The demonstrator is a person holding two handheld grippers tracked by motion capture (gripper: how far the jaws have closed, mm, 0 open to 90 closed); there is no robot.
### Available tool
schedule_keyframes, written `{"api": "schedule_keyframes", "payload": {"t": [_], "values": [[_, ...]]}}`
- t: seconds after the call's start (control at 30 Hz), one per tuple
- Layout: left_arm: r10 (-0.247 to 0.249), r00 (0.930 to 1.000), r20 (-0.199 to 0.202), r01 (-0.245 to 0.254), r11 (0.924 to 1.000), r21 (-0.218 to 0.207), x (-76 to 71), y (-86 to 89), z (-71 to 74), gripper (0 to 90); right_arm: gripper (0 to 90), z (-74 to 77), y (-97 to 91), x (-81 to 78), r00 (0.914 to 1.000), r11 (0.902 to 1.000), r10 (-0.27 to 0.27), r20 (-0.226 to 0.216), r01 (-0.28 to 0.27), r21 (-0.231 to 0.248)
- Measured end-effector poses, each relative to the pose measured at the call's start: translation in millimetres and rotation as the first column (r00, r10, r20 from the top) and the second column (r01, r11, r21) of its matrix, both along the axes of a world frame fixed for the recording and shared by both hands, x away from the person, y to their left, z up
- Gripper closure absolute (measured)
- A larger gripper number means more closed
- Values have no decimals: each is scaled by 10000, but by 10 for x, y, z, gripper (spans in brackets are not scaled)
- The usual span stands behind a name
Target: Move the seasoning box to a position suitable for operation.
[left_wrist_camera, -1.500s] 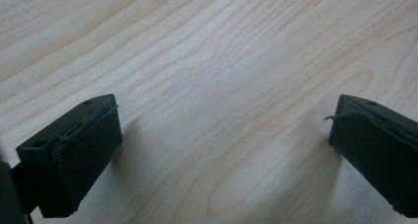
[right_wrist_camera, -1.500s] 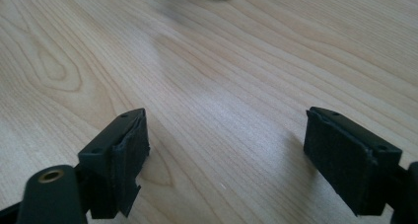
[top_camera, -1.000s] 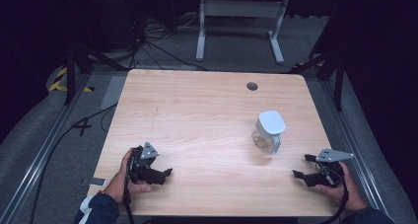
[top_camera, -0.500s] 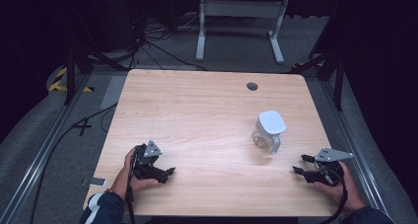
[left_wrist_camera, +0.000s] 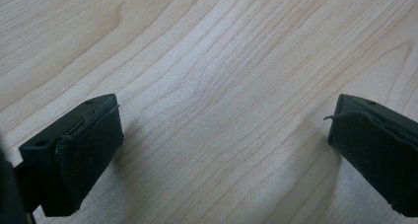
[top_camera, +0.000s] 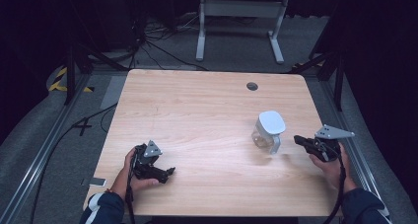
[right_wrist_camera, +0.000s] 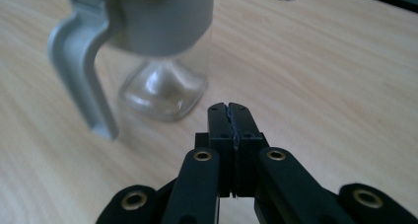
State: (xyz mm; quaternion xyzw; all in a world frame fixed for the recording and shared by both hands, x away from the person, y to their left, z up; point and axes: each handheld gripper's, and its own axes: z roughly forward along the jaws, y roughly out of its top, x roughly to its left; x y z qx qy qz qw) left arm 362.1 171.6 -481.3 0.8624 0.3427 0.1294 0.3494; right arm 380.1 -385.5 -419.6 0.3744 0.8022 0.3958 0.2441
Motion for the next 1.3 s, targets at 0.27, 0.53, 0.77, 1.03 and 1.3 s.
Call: {"api": "schedule_keyframes", "payload": {"t": [0.27, 0.53, 0.77, 1.03, 1.3], "values": [[-84, 9999, 114, 84, 10000, -37, -21, 9, 5, 39, 899, 106, 252, 316, 9990, 9998, 98, 429, -106, 180], [-68, 9999, 74, 69, 9999, -73, -25, 8, 4, 40, 900, 55, 449, 395, 9980, 9982, 591, 220, -594, 117], [-70, 9999, 93, 71, 10000, -57, -24, 9, 5, 40, 899, 8, 605, 408, 9953, 9957, 925, 279, -923, -86], [-75, 9999, 117, 75, 10000, -27, -25, 11, 6, 41, 898, 2, 794, 440, 9898, 9908, 1347, 464, -1350, 24], [-11, 10000, 99, 11, 10000, -72, -33, 8, 5, 44, 898, 5, 1025, 397, 9817, 9826, 1858, 424, -1854, -138]]}}
